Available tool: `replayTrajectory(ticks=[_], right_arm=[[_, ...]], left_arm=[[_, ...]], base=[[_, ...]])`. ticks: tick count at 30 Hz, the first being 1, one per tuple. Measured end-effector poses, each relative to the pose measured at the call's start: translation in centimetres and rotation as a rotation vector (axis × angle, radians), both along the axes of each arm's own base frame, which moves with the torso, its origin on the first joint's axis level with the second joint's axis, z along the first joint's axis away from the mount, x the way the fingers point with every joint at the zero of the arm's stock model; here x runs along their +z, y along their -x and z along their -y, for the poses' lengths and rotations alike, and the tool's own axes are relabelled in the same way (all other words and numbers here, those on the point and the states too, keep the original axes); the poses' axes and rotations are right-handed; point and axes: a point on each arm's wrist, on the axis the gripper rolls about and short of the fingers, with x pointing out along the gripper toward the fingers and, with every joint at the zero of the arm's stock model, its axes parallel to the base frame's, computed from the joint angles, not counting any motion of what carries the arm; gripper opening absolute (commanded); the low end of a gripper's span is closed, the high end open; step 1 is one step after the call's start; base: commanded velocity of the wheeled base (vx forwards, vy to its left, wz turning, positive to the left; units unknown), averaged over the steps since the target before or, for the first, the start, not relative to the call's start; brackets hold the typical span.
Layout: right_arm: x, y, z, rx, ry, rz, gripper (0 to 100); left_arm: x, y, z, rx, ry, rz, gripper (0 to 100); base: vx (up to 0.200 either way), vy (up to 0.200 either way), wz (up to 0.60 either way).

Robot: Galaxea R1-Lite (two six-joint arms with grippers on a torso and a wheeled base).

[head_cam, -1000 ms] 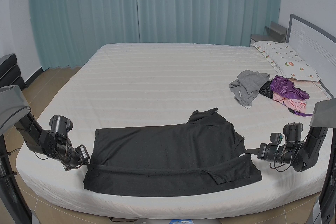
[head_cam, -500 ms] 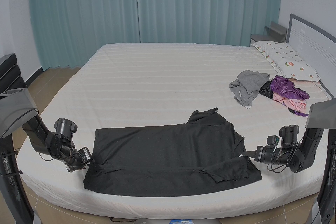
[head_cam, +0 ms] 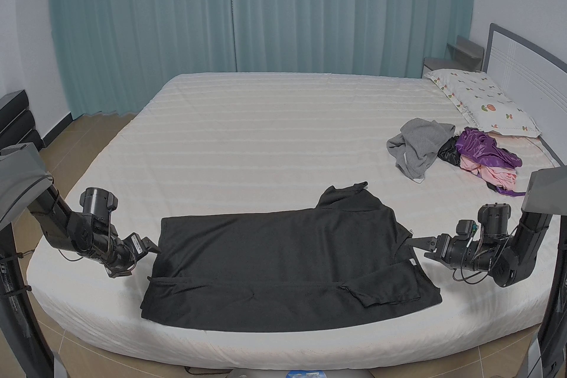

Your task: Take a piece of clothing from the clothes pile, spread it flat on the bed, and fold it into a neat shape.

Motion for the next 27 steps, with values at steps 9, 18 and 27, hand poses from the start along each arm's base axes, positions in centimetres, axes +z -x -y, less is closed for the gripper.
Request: replayTrajectory(ticks=[9,18,27], right_arm=[[0.5,0.0,-0.5,-0.004,-0.017,0.003,100],[0.5,0.1,-1.0,0.005,-0.017,-0.001,100],[0.0,0.1,-1.1,0.008,-0.016,-0.014,100]], left_arm=[[2.7,-4.7,-0.4,-0.038,0.043,0.179,100],[2.0,-11.0,0.2,-0.077,0.040,0.296,100],[-1.5,-14.0,0.6,-0.088,0.040,0.297,100]], base=[[0.000,0.000,0.00],[0.000,0.000,0.00],[0.000,0.000,0.00]])
